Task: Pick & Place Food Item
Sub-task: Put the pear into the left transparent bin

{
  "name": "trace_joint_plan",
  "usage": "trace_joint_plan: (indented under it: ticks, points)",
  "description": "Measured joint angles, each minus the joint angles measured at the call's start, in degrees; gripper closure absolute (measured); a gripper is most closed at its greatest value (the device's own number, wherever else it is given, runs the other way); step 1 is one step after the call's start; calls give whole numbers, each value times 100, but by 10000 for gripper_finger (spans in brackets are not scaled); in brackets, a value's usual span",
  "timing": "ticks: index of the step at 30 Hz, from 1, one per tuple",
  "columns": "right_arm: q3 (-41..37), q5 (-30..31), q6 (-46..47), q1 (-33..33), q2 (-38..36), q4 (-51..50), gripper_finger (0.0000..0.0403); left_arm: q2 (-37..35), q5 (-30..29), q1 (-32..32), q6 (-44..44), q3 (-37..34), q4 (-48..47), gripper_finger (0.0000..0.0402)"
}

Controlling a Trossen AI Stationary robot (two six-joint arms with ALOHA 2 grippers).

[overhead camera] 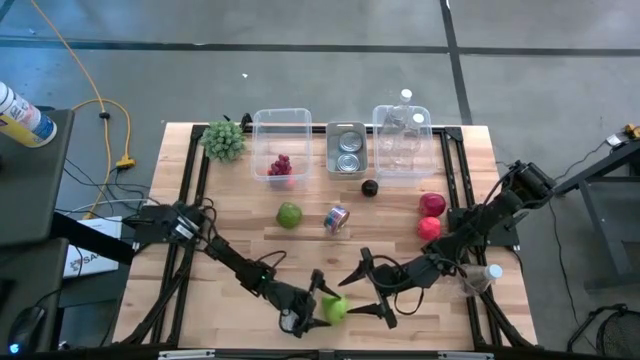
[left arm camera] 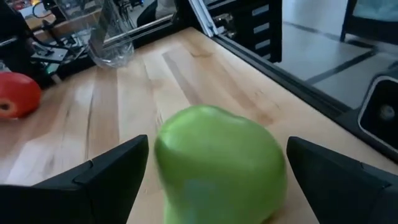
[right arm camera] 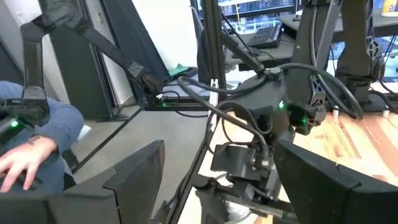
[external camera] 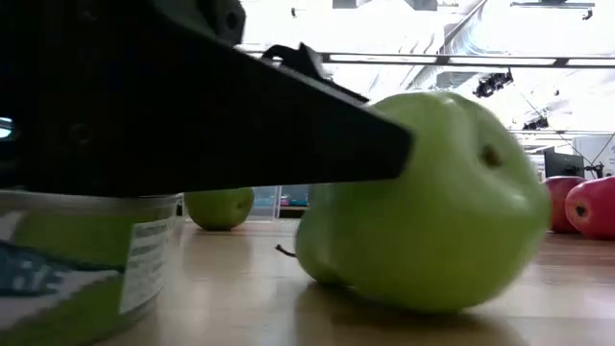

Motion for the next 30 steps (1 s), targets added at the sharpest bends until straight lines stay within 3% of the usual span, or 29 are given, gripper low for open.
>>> trace_joint_plan:
  ticks: [9, 19, 27, 30]
  points:
    - [-1, 1, 123, 0, 1, -47, 114, 108, 162, 153, -431, 116, -98, 37]
    - [-1, 1, 112, -4, 1, -74, 114, 108, 212, 188, -647, 113, -225, 121]
    - [-1, 1, 119, -4, 1, -74, 114, 116, 154, 188, -738, 97, -111, 125]
    - [-1, 1, 119, -4, 1, -88, 114, 51, -111, 184, -1369, 91, -165, 125]
